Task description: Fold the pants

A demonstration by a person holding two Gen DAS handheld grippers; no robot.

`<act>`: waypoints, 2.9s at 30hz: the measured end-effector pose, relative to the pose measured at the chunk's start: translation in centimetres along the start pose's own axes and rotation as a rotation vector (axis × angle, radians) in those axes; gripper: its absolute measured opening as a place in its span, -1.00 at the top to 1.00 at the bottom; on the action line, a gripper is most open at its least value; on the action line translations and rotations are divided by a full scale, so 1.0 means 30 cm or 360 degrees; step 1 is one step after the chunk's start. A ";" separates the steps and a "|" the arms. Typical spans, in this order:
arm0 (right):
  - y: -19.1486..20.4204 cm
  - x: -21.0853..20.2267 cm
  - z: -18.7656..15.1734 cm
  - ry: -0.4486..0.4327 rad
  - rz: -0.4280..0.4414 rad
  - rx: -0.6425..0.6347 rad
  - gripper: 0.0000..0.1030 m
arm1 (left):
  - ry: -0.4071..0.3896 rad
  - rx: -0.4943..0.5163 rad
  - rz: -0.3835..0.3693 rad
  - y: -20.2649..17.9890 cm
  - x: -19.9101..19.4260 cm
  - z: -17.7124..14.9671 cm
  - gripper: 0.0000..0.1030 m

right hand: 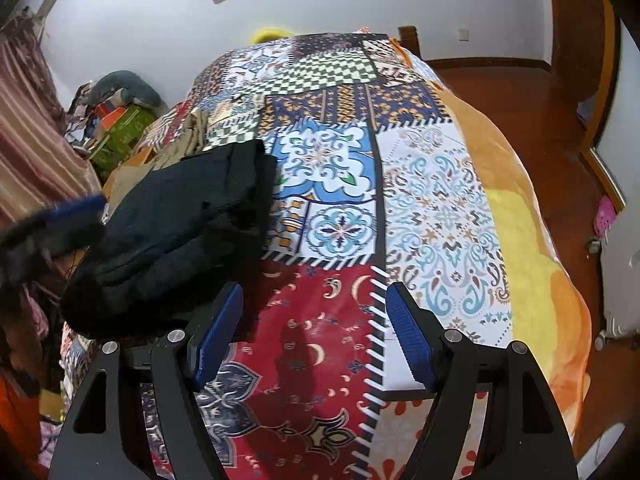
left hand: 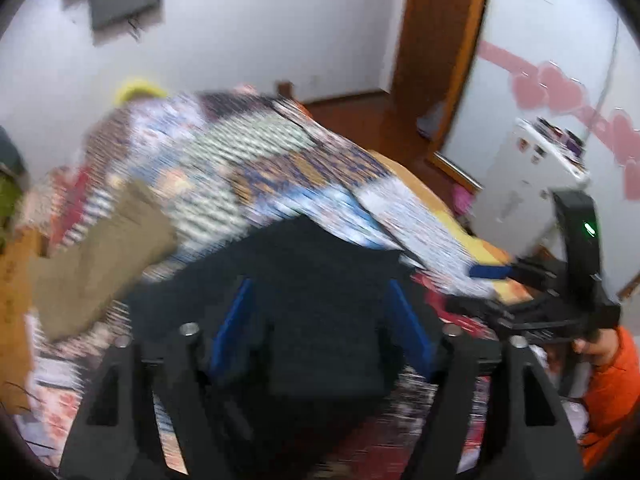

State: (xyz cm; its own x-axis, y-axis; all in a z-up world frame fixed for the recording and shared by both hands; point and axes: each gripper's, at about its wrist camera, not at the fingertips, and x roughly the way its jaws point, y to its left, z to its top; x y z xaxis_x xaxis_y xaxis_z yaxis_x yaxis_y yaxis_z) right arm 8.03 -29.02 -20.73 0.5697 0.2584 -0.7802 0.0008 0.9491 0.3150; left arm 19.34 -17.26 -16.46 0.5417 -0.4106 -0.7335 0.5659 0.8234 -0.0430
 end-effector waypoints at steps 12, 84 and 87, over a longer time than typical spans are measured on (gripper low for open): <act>0.075 0.073 -0.003 0.0125 0.0080 -0.0096 -0.37 | 0.0244 -0.0056 0.0469 0.517 0.273 0.056 -0.50; 0.284 0.199 0.044 0.0115 0.0431 -0.0445 0.31 | 0.0174 -0.0247 0.0108 0.215 0.074 -0.330 0.40; 0.278 0.177 0.029 0.0110 0.0417 -0.0451 0.31 | 0.0165 -0.0257 0.0096 0.225 0.049 -0.346 0.40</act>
State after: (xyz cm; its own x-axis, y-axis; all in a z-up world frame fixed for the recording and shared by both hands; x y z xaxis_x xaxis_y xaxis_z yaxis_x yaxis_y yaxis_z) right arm 11.79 -19.89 -21.77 0.4638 0.5007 -0.7309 -0.3699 0.8591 0.3538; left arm 17.51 -8.22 -24.87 0.5000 -0.3229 -0.8036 0.4229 0.9008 -0.0987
